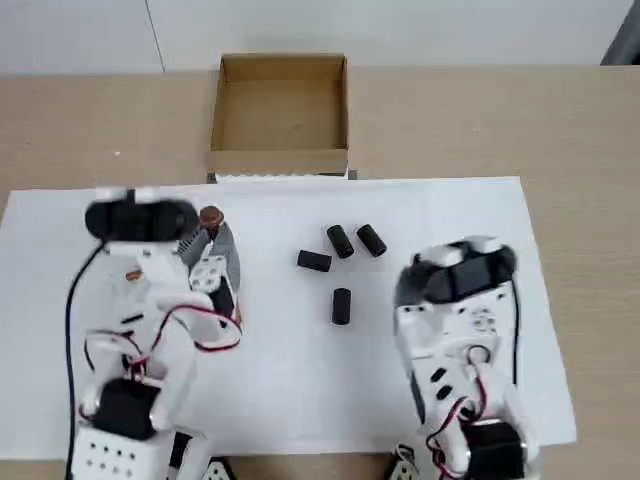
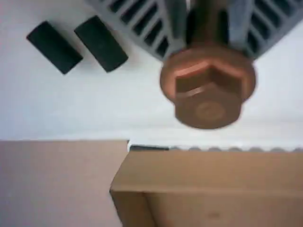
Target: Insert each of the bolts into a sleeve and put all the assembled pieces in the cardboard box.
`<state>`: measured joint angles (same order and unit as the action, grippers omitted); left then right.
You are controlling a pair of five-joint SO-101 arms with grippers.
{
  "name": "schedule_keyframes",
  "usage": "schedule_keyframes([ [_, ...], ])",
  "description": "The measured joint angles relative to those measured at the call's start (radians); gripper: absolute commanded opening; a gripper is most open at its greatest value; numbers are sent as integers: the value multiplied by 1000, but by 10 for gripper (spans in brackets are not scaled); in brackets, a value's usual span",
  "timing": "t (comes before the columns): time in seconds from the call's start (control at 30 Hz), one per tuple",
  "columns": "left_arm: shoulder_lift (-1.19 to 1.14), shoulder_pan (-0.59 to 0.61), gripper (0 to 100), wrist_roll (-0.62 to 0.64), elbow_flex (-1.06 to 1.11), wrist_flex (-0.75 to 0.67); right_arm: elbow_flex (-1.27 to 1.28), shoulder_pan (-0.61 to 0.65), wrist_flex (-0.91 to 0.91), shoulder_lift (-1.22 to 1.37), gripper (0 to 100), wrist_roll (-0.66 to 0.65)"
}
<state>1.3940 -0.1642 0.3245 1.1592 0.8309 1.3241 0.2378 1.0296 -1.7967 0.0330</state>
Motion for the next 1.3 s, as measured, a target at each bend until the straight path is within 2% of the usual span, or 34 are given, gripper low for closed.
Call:
schedule_keyframes([
  [0.2,252,0,6,5,187,-68,91,115,-104,-3,4,0],
  [0.33,393,0,6,80,264,-68,164,178,-187,-3,4,0],
  [0.6,407,0,7,247,264,-97,236,299,-238,-3,4,0],
  [0.77,408,-3,7,273,272,-186,241,373,-238,-3,4,0],
  [0.9,408,-75,7,273,272,-212,253,419,-239,-3,4,0],
  [1.07,408,-212,7,273,272,-212,262,450,-278,-3,4,-64],
  [1.3,408,-258,6,273,272,-212,262,453,-330,-3,4,-160],
])
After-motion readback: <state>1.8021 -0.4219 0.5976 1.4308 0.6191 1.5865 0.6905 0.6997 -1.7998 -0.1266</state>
